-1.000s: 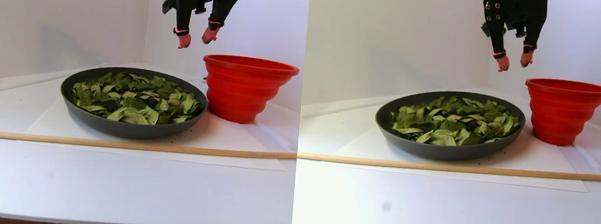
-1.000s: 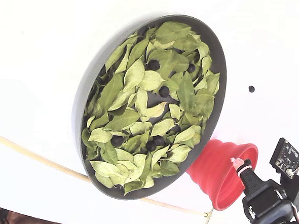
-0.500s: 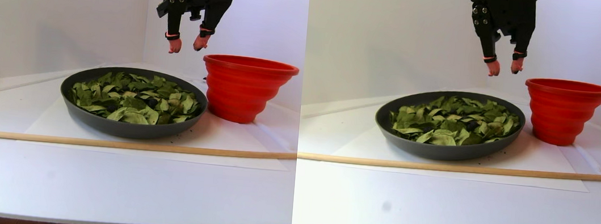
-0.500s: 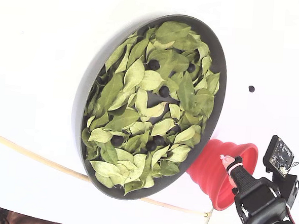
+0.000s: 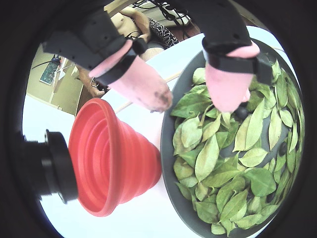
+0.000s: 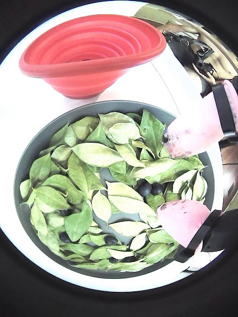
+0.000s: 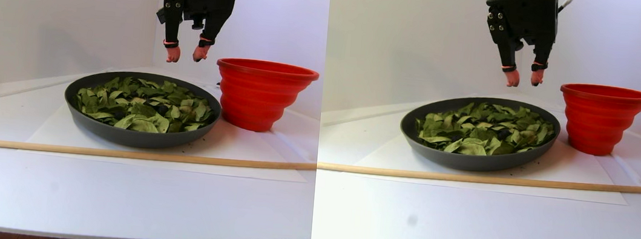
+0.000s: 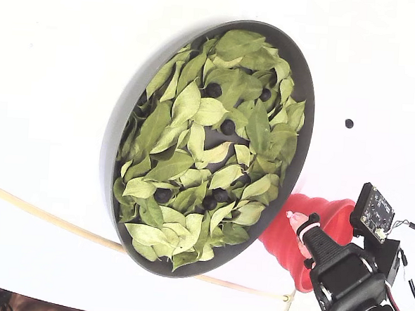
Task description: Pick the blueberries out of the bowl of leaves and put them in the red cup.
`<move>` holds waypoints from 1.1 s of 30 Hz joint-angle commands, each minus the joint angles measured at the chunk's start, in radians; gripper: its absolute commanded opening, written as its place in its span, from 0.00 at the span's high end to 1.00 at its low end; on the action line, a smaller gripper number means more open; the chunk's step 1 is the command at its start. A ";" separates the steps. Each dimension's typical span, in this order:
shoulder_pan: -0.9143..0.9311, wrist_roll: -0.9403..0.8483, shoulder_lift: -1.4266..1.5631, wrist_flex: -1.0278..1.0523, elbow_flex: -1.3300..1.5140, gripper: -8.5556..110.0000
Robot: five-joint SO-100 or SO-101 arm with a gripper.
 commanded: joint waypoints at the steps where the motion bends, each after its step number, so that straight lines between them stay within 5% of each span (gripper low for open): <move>1: -0.005 0.009 0.054 -0.002 0.005 0.79; 33: -0.035 0.072 -0.158 -0.152 0.021 0.79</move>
